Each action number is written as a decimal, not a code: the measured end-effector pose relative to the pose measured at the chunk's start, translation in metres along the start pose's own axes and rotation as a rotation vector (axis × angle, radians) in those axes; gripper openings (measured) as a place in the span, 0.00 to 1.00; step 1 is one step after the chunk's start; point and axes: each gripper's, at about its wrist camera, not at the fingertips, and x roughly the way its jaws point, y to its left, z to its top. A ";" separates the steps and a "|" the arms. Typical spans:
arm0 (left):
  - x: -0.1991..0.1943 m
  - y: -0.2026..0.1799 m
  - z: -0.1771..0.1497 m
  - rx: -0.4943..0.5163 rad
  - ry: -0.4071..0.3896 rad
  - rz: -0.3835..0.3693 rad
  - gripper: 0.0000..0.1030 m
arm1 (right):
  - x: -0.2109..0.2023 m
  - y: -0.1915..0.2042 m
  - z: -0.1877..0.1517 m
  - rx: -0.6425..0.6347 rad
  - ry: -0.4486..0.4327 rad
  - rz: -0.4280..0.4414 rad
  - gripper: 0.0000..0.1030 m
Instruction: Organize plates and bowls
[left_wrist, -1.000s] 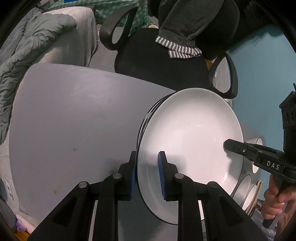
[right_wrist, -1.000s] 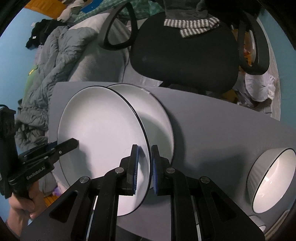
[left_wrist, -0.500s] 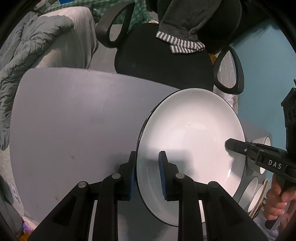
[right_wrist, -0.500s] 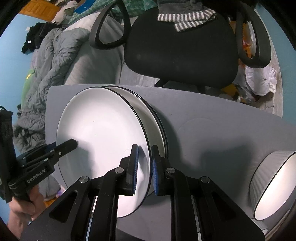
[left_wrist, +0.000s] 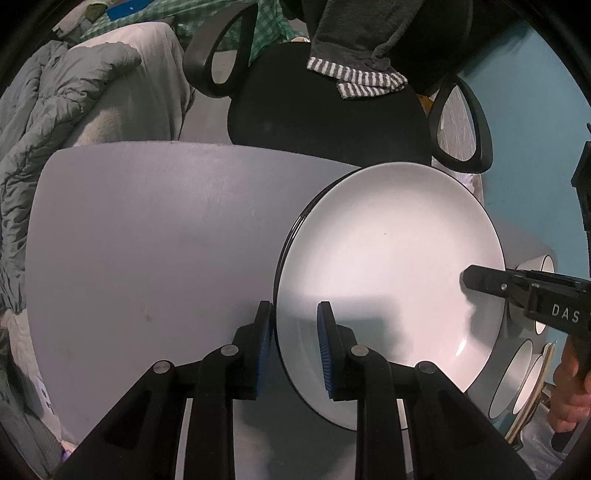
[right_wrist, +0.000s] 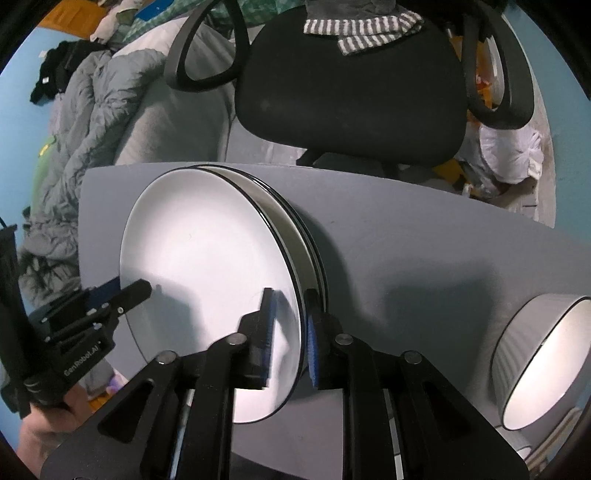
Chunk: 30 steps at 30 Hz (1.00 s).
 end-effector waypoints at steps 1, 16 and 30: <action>-0.001 -0.001 0.000 0.002 -0.006 -0.002 0.25 | -0.001 0.002 -0.001 -0.002 -0.001 -0.004 0.22; -0.043 -0.019 -0.015 0.007 -0.111 -0.008 0.46 | -0.049 0.026 -0.012 -0.076 -0.139 -0.148 0.54; -0.141 -0.043 -0.053 0.006 -0.334 -0.059 0.58 | -0.121 0.051 -0.053 -0.060 -0.320 -0.214 0.70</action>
